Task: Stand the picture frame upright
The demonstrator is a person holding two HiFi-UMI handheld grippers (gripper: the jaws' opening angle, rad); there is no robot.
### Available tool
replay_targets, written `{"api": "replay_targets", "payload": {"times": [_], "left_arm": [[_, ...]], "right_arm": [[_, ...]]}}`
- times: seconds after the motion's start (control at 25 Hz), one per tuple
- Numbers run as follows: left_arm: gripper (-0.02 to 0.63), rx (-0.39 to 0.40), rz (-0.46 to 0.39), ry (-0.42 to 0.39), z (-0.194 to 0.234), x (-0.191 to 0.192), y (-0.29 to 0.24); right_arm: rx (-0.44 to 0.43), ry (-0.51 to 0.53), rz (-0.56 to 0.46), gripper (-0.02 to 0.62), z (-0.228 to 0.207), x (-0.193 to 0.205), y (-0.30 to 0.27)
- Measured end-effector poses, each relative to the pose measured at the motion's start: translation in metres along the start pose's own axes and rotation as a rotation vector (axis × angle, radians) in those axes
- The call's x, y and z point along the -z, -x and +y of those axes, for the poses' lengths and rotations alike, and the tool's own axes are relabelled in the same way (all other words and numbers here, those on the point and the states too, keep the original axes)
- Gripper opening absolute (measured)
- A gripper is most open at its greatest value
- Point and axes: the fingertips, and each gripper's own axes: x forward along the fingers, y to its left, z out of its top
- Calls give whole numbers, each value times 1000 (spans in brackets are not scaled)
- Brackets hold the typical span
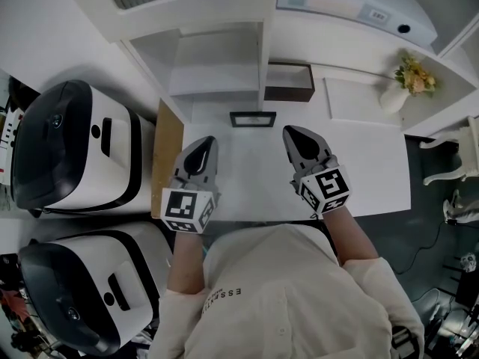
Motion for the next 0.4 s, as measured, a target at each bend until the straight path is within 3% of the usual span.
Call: {"api": "replay_targets", "payload": {"times": [0.4], "left_arm": [[3, -6, 26, -9, 5, 7, -1]], "right_arm": [[-4, -1, 13, 14, 8, 5, -5]]}}
